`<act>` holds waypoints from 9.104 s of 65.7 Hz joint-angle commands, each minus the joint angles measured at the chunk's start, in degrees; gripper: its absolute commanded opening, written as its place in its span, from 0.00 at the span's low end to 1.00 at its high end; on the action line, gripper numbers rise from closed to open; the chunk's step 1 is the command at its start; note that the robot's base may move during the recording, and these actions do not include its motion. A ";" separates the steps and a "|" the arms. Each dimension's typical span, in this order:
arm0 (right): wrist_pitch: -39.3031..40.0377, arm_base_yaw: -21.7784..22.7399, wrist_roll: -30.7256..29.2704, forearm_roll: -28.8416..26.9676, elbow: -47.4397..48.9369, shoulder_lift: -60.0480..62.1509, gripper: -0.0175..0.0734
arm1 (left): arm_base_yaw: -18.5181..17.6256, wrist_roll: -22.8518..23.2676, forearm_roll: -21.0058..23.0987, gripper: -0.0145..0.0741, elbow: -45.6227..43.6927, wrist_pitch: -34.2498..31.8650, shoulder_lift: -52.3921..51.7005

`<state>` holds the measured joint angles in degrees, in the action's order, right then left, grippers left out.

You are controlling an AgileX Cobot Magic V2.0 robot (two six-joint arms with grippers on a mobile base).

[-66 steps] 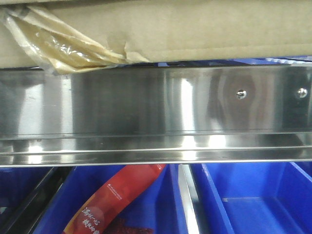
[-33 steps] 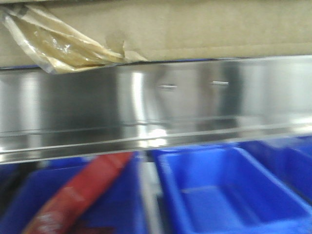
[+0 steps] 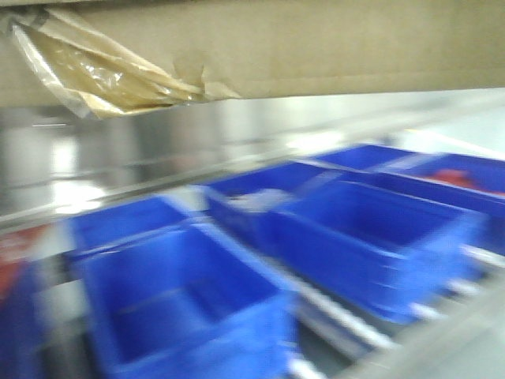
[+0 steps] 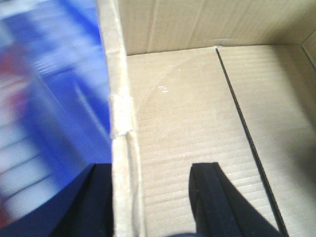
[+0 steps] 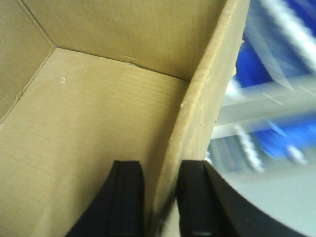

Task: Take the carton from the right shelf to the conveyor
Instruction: 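Hold the carton with both grippers while the base backs away from the shelf, then hold the carton while the base turns and drives to the red conveyor, then lower the carton onto the grey conveyor belt with both grippers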

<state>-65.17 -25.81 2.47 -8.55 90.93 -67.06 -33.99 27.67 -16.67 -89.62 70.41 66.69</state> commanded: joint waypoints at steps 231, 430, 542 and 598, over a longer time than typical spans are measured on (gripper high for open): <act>3.22 0.48 -1.56 2.18 0.24 0.83 0.12 | -0.46 -1.94 -0.66 0.15 -0.30 -0.44 -1.09; 4.35 0.48 -1.56 2.18 0.24 0.73 0.12 | -0.46 -1.94 -26.86 0.15 -0.30 -0.44 -1.09; 5.33 0.48 -1.56 1.69 0.46 0.83 0.12 | -0.46 -1.94 -26.47 0.15 -0.30 -0.44 -0.76; 10.39 8.08 -1.56 1.90 4.47 -22.32 0.12 | 12.28 -2.15 -7.03 0.15 -0.30 -17.37 19.72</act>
<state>-57.30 -18.39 1.38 -8.59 94.51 -88.44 -22.22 26.08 -20.09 -89.52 53.95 85.26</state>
